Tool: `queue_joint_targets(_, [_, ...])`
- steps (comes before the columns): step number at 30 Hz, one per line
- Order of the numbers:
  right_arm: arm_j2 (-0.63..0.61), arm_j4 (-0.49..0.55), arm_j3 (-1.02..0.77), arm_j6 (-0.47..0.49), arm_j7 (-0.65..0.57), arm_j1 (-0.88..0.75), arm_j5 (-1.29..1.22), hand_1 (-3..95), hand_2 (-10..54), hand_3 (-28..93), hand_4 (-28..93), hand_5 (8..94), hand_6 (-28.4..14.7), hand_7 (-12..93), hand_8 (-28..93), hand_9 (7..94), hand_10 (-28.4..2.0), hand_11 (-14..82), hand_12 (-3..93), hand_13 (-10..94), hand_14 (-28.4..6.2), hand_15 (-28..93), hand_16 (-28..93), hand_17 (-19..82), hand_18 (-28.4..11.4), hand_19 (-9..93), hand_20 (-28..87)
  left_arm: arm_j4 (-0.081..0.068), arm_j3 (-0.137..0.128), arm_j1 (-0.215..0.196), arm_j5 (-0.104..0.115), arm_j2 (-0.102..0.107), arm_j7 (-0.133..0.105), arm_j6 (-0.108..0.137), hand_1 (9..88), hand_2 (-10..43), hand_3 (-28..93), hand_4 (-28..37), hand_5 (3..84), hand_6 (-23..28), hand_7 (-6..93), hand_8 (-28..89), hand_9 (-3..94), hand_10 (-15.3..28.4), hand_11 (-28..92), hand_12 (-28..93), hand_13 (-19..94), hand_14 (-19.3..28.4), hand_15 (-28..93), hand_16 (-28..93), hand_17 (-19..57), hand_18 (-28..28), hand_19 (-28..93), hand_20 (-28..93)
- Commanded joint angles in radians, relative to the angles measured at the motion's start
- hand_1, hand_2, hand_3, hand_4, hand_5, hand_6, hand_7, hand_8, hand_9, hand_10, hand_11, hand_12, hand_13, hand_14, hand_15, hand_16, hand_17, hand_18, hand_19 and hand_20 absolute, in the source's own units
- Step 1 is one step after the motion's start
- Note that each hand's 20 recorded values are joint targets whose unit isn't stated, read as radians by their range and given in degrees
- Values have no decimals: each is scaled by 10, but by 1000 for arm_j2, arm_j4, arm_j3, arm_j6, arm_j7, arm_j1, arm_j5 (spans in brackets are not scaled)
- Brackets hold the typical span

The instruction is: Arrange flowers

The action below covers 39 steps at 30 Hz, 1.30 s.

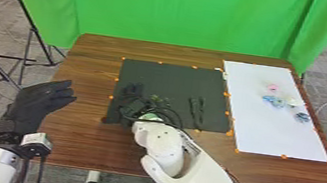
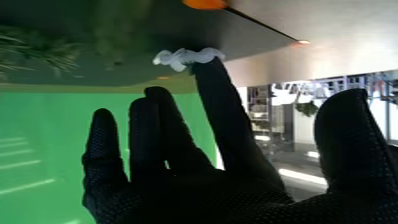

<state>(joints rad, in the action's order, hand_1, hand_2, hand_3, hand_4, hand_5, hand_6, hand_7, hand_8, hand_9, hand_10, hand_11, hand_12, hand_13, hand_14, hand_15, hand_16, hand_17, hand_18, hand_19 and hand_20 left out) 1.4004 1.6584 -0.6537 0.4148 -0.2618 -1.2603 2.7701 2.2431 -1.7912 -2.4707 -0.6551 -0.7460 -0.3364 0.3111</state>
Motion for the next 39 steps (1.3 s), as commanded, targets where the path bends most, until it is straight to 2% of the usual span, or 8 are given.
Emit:
queue_joint_targets(1, [-26, 11, 38, -94, -41, 36, -3, 11, 180, 734, -240, 477, -51, 170, -130, 181, -284, 330, 339, -54, -284, 844, 226, -148, -276, 618, 345, 11, -14, -16, -1, -2, 8, 4, 269, 62, 828, -138, 458, 140, 138, -85, 381, 222, 353, 87, 276, 284, 580, -124, -99, 212, 564, 114])
queue_joint_targets(15, [-51, 22, 55, -96, -50, 58, -30, 45, 135, 750, -252, 511, -47, 181, -136, 233, -284, 317, 303, -11, -284, 842, 220, -127, -284, 593, 387, 15, -21, -34, -8, -22, 9, 3, 268, 62, 828, -139, 457, 139, 138, -85, 382, 222, 352, 87, 276, 284, 580, -124, -99, 213, 564, 114])
queue_joint_targets(20, [-127, 98, 75, -193, -104, 112, -145, 47, 143, 750, -247, 476, -48, 183, -132, 241, -284, 302, 290, 2, -284, 830, 211, -120, -284, 590, 388, 37, -65, -133, 1, -40, -21, 31, 268, 61, 828, -138, 458, 139, 137, -85, 381, 221, 353, 88, 276, 284, 580, -124, -98, 212, 563, 113])
queue_joint_targets(22, [-199, 149, 91, -241, -131, 153, -204, 80, 118, 790, -240, 444, -56, 177, -129, 315, -284, 309, 258, 114, -284, 794, 178, -68, -284, 598, 394, 48, -82, -180, 18, -46, -49, 54, 268, 61, 828, -138, 458, 140, 136, -85, 381, 221, 352, 88, 275, 284, 579, -124, -99, 212, 564, 114])
queue_joint_targets(24, [-256, 206, 66, -268, -154, 161, -258, 115, 96, 814, -240, 461, -66, 177, -123, 384, -284, 339, 227, 211, -284, 788, 154, -11, -284, 610, 414, 57, -108, -216, 13, -74, -50, 55, 268, 62, 828, -138, 458, 140, 136, -85, 382, 221, 352, 87, 276, 284, 580, -123, -98, 212, 564, 114])
queue_joint_targets(25, [-297, 229, 73, -312, -175, 176, -300, 130, 88, 819, -239, 474, -72, 176, -121, 412, -284, 351, 220, 246, -284, 786, 149, 11, -284, 617, 420, 61, -113, -240, 26, -74, -74, 72, 268, 61, 828, -138, 459, 140, 136, -85, 382, 222, 353, 88, 279, 284, 583, -123, -97, 212, 564, 114])
queue_joint_targets(30, [-431, 326, -65, -347, -206, 120, -360, 154, 73, 824, -234, 501, -83, 183, -119, 440, -281, 366, 210, 277, -284, 787, 143, 34, -284, 630, 425, 81, -157, -308, 30, -106, -97, 90, 269, 60, 831, -136, 460, 140, 138, -85, 388, 223, 365, 92, 288, 284, 605, -120, -94, 216, 573, 120])
queue_joint_targets(39, [-634, 337, -404, -424, -301, -156, -436, 175, 62, 831, -233, 511, -88, 185, -118, 456, -271, 367, 197, 304, -283, 786, 138, 67, -284, 657, 428, 81, -140, -280, 17, -116, -80, 79, 270, 59, 833, -134, 463, 141, 144, -85, 391, 223, 371, 92, 283, 284, 608, -128, -94, 215, 572, 121])
